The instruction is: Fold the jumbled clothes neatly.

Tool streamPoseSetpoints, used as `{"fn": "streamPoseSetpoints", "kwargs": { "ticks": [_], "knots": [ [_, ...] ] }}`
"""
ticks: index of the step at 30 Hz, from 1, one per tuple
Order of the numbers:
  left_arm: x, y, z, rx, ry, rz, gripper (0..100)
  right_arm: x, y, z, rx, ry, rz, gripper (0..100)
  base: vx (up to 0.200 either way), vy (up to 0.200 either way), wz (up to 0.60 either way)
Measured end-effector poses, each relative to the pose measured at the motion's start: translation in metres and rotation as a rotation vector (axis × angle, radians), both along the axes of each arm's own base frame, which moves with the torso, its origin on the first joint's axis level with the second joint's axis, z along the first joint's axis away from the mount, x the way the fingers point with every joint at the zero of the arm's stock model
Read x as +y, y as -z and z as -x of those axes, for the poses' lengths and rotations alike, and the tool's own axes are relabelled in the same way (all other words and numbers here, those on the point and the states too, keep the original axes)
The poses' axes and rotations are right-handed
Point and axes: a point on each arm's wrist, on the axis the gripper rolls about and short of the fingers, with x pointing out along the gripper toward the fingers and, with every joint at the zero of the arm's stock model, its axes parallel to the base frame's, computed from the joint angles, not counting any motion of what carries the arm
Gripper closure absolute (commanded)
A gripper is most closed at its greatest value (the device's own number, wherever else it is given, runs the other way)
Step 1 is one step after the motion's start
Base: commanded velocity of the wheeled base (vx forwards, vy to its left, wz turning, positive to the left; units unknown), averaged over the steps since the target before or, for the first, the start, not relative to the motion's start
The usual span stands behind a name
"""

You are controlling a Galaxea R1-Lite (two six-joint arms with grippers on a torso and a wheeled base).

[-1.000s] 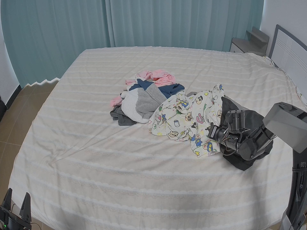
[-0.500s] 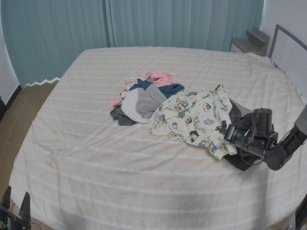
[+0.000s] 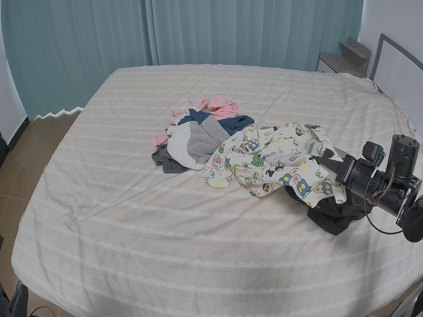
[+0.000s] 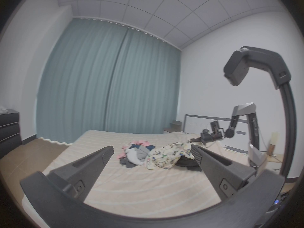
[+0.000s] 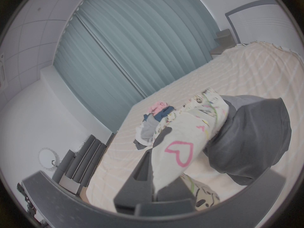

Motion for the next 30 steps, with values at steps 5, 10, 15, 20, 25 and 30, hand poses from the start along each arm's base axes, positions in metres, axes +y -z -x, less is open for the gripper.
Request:
{"fn": "streamPoseSetpoints", "kwargs": {
  "ticks": [5,10,15,20,25,30],
  "knots": [
    [-0.003,-0.016,-0.015,0.083,0.128,-0.033,0,0.003,-0.019,0.012,-0.065,-0.055,-0.024,100,0.000,0.000,0.00],
    [-0.004,-0.023,-0.039,0.213,0.230,-0.041,0,0.010,-0.040,0.020,-0.105,-0.107,-0.039,100,0.000,0.000,0.00],
    [-0.007,-0.023,-0.063,0.349,0.362,-0.049,0,0.022,-0.067,0.027,-0.129,-0.171,-0.050,100,0.000,0.000,0.00],
    [-0.017,-0.018,-0.084,0.486,0.511,-0.078,0,0.036,-0.103,0.036,-0.197,-0.241,-0.081,100,0.000,0.000,0.00],
    [-0.029,-0.011,-0.100,0.602,0.616,-0.113,0,0.048,-0.147,0.048,-0.282,-0.309,-0.122,100,0.000,0.000,0.00],
    [-0.038,-0.005,-0.109,0.676,0.677,-0.139,0,0.053,-0.188,0.061,-0.373,-0.360,-0.171,100,0.000,0.000,0.00]
  ]
}}
